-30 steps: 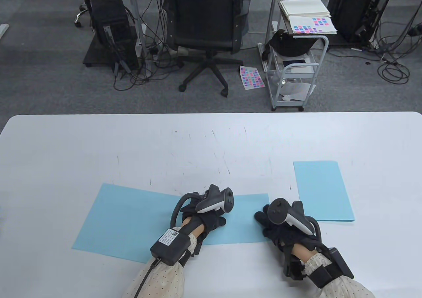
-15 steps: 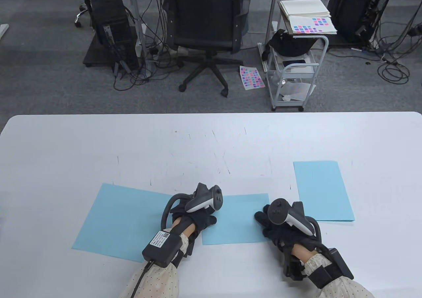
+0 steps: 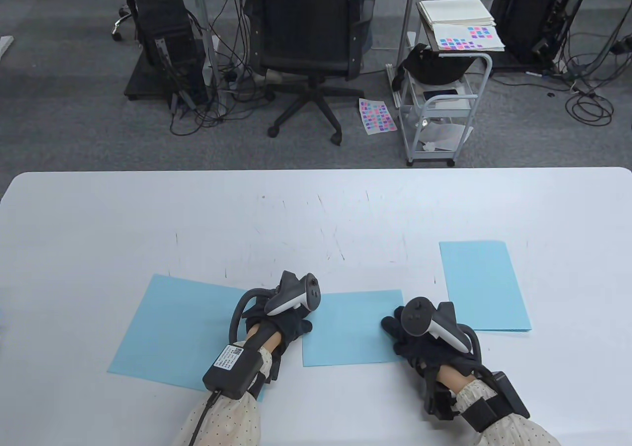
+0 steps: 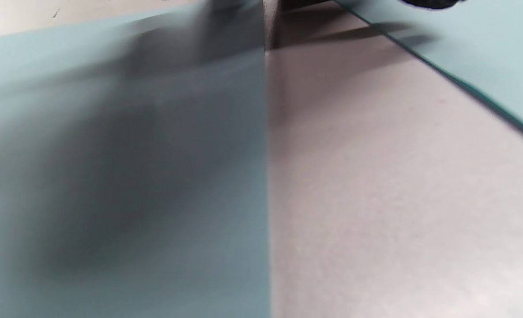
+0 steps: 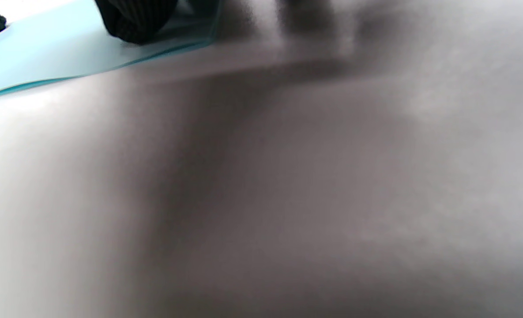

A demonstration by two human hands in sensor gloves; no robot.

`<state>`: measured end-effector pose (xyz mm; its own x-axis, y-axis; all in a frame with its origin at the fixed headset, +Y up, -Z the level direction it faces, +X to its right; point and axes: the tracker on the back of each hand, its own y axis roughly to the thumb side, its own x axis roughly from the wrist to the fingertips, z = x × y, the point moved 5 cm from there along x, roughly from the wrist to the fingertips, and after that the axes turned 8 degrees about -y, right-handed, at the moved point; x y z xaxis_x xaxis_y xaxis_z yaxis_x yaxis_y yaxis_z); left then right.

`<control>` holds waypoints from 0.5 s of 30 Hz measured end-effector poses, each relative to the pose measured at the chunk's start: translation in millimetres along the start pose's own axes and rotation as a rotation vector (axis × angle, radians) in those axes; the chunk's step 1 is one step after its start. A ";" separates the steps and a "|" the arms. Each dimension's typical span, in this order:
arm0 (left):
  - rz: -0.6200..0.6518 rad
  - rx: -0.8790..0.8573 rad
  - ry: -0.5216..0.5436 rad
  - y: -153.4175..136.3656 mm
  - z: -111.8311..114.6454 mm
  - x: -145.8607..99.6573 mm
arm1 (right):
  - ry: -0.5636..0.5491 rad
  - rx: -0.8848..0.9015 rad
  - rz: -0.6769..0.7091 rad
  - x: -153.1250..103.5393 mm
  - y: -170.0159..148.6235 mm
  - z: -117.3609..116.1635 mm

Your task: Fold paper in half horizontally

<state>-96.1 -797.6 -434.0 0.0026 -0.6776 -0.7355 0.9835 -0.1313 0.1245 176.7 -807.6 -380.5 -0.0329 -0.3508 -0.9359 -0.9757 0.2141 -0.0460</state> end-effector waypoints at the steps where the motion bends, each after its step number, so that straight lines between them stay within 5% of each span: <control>1: 0.000 0.000 -0.002 -0.3 0.1 0.0 | 0.000 0.001 -0.001 0.0 0.0 -0.2; 15: -0.018 0.025 0.009 3.1 0.6 -2.5 | 0.005 0.002 0.000 0.5 -0.1 0.0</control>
<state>-93.2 -796.7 -431.3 -0.0128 -0.6683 -0.7438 0.9785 -0.1616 0.1283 176.8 -807.9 -381.0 -0.0343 -0.3555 -0.9341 -0.9753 0.2158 -0.0463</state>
